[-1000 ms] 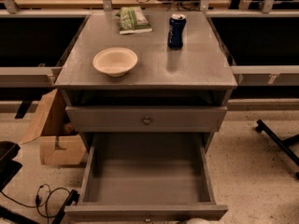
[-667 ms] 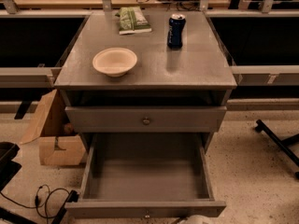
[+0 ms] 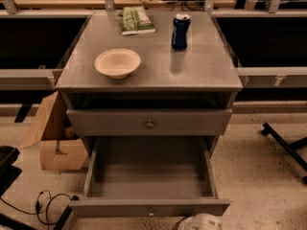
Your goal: Close middle drawer
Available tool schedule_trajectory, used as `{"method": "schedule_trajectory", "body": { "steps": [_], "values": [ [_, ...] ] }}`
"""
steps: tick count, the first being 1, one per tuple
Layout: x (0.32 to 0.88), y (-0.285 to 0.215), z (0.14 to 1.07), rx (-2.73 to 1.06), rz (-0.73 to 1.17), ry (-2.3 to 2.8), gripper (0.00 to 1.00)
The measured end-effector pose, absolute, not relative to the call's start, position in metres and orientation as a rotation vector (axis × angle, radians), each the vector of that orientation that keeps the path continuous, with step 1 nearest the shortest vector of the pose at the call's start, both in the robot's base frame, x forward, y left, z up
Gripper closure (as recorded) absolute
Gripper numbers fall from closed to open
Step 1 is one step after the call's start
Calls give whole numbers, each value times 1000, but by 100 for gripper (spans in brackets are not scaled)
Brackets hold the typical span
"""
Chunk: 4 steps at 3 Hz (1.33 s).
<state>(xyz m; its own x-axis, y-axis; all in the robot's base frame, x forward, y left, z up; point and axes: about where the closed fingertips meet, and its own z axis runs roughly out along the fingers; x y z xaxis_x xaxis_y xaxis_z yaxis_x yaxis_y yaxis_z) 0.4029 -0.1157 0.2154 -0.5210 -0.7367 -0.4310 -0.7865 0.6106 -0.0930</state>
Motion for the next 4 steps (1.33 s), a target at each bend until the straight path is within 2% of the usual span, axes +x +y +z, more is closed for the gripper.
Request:
{"method": "schedule_trajectory", "body": {
  "steps": [2,3,4],
  "values": [
    [417,-117,219,-1219,149,2394,100],
    [399,-111,210,-1212,173,2423,100],
    [352,-92,182,-1272,241,2477,100]
  ]
}}
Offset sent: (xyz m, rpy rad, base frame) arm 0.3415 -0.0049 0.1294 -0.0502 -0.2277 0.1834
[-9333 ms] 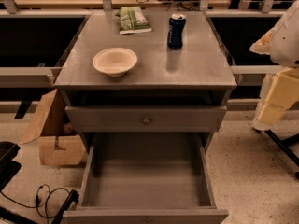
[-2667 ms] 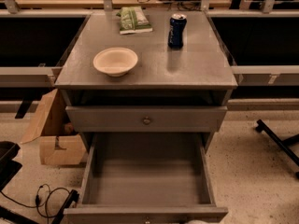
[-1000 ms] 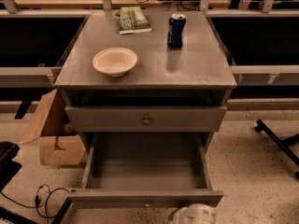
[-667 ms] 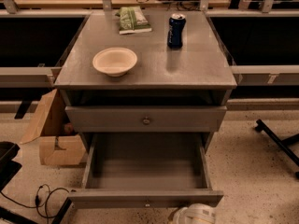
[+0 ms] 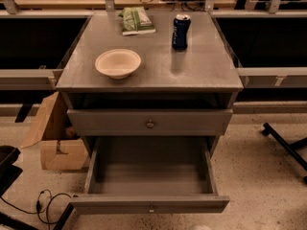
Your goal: Close middle drawer
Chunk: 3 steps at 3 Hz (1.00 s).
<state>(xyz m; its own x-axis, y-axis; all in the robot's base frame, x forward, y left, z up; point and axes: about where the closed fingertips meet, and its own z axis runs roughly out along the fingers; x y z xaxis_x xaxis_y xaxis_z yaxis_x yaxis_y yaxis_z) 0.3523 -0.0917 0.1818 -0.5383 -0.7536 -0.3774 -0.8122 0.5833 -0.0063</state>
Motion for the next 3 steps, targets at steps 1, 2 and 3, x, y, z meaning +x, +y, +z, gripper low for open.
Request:
{"method": "schedule_trajectory", "body": {
  "steps": [1,2,3],
  "values": [
    [359,-85,160,-1323,264,2443,100],
    [403,-93,156,-1369,219,2382,100],
    [434,-103,161,-1389,178,2348,100]
  ]
}}
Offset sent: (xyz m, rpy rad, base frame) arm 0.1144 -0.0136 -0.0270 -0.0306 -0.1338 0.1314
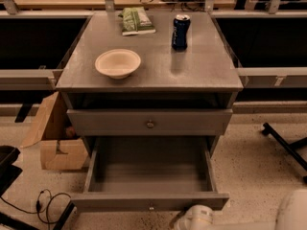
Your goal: Close middle drawer
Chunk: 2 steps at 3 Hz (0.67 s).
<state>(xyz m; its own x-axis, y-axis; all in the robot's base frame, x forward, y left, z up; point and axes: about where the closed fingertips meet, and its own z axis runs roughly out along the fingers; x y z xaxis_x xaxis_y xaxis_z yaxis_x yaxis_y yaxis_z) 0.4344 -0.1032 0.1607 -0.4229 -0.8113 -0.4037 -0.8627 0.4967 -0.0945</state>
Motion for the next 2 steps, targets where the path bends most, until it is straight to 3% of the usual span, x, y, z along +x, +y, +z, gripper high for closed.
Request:
{"method": "schedule_trajectory", "body": {
  "steps": [2],
  "values": [
    [447,-107,164,-1406,174,2335,100]
  ]
}}
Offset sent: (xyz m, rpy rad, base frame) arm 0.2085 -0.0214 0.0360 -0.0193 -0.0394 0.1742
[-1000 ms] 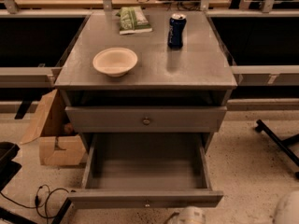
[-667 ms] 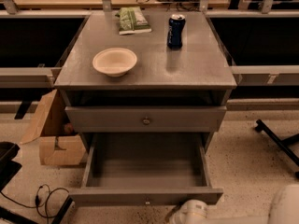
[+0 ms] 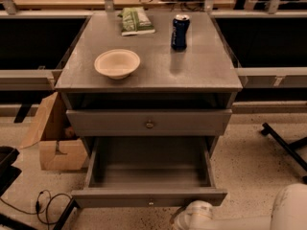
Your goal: Close middle drawer
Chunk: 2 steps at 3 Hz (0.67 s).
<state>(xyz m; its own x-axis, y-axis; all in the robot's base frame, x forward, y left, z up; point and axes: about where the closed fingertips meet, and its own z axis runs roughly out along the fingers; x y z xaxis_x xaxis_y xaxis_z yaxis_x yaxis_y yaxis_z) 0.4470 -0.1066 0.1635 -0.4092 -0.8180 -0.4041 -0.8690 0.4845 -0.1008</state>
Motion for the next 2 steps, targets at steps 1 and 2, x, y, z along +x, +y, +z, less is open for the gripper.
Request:
{"method": "schedule_trajectory", "body": {
  "steps": [1,2],
  "values": [
    [457,-106,165,-1421,178,2328,100],
    [462,-105,166,-1433,181,2324,100]
  ]
}}
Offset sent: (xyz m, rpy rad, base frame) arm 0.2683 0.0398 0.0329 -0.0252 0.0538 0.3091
